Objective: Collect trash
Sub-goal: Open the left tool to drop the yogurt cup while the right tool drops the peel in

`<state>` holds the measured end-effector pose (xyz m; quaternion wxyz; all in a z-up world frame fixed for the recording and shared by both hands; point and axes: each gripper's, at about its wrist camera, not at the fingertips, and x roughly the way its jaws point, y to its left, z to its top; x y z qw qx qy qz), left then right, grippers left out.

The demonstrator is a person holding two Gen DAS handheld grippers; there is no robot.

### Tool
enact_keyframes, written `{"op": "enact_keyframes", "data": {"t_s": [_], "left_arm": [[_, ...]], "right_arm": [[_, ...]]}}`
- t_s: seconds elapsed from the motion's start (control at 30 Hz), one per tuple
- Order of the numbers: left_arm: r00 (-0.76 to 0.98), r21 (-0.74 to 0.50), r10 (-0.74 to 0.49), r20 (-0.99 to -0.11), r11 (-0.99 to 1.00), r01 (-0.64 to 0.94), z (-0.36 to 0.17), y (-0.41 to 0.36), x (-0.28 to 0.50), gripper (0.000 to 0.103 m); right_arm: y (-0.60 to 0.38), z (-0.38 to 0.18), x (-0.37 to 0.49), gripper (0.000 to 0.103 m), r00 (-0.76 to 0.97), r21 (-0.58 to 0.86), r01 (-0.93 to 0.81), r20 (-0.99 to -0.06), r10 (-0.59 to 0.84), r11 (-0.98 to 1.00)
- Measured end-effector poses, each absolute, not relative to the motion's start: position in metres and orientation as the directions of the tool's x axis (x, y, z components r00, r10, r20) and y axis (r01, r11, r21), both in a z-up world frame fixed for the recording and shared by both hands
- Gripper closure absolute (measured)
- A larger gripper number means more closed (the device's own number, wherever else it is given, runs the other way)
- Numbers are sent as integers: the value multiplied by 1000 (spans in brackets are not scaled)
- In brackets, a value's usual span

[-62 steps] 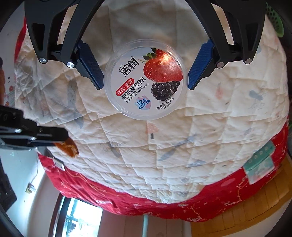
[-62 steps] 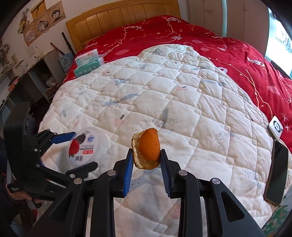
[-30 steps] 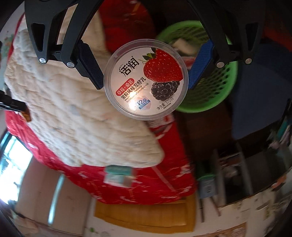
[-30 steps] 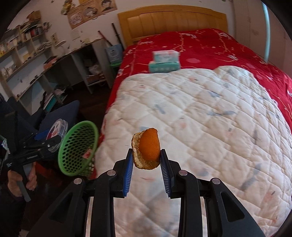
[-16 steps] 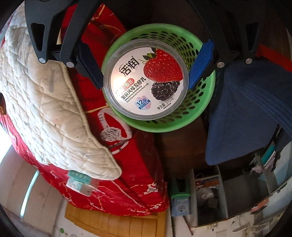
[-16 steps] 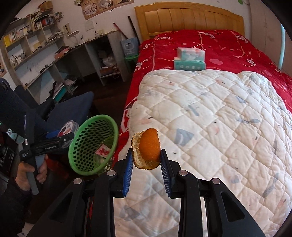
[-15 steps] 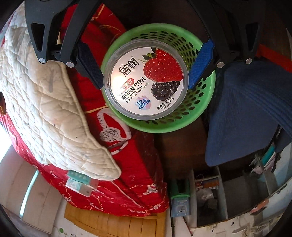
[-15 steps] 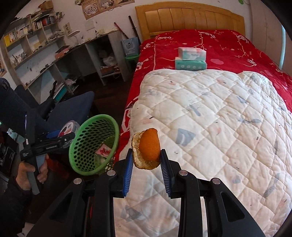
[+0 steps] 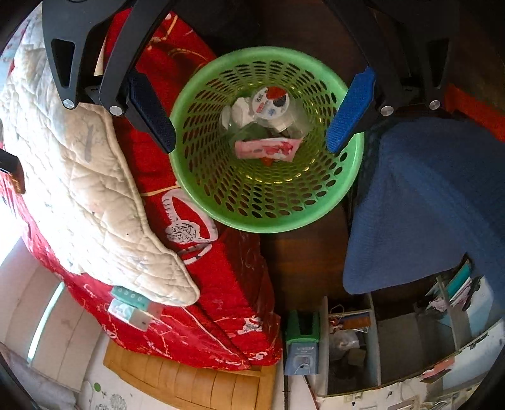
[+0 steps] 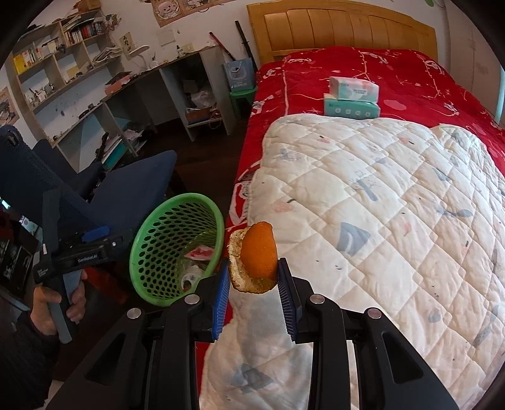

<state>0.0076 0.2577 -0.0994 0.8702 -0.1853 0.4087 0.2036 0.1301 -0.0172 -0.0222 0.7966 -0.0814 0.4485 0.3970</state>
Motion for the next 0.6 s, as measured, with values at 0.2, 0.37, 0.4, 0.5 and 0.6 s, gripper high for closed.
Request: {"op": "enact_keyframes", "data": {"t_s": [0.2,0.37,0.4,0.5,0.6], "left_arm": [[590,-153,226,-775,839,-522,-93,255,-20,8],[589,-151,249,-769,824,-545,-89,261,-43,8],[589,-152,253,-768,821,-551,-88,263,-45,8],[593,-169,261,-762,804,-570,-86,269,-58,8],[591,-172,273,-759,792,-586,-85,273,-68,8]], "right_arm": [[6,-26,124,73,247,243,-729,-778,577,640],[32,-33,115,72,211,252,-753,-782,587,607],[38,-35,114,72,203,257,-756,-782,589,602],[58,-42,109,72,175,273,-766,-783,597,582],[75,-48,105,72,150,285,-772,-788,598,569]]}}
